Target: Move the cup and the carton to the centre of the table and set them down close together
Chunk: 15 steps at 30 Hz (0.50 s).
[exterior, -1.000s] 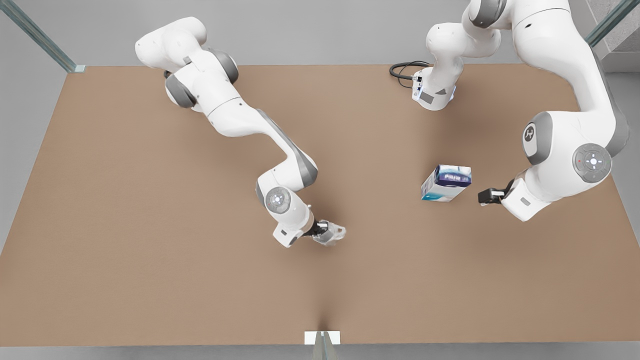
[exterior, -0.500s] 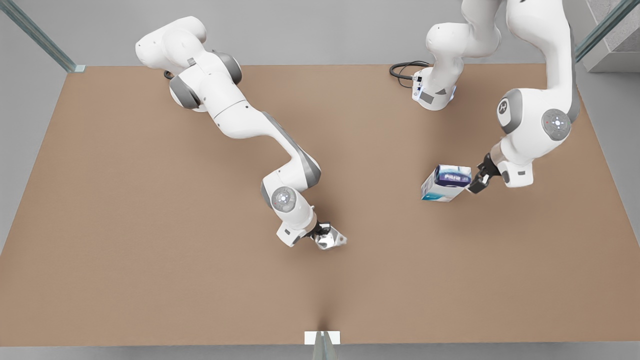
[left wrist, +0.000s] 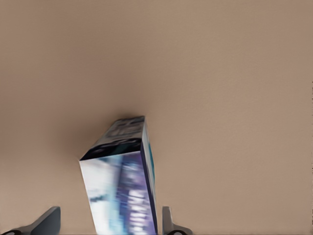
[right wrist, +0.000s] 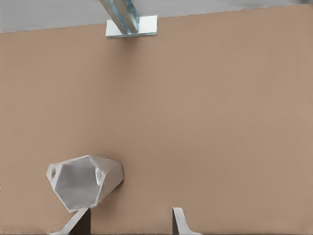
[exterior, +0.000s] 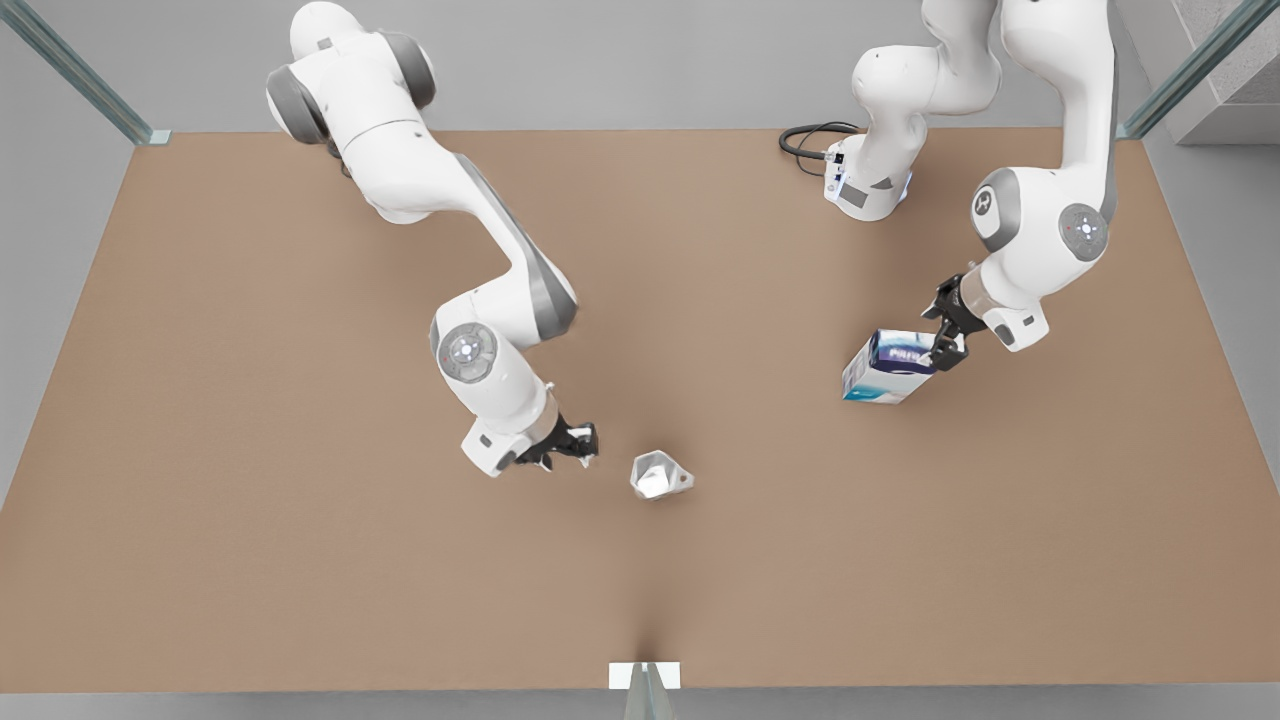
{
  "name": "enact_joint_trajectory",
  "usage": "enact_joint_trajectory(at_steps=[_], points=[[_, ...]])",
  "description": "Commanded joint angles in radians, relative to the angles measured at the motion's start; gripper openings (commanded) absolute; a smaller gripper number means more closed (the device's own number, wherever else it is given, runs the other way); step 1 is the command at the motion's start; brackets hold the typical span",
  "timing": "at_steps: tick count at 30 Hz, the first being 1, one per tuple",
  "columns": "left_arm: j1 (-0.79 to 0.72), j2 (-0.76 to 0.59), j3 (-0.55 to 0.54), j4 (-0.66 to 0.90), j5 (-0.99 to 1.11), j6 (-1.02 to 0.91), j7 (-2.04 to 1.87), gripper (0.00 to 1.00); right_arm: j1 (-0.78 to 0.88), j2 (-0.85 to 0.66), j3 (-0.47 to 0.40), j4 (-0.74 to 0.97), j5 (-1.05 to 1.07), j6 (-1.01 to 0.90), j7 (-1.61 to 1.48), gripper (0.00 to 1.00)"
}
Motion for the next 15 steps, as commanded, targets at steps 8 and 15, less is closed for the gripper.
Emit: enact_joint_trajectory(at_steps=[8, 15], points=[[-0.001, 0.023, -0.001, -0.035, -0.042, 0.066, -0.086, 1.0, -0.341, -0.311, -0.043, -0.073, -0.131, -0.439, -0.244, 1.0], [-0.004, 0.097, -0.001, -0.034, -0.042, 0.094, -0.083, 1.0, -0.538, -0.357, -0.003, -0.051, -0.237, -0.499, -0.393, 1.0]])
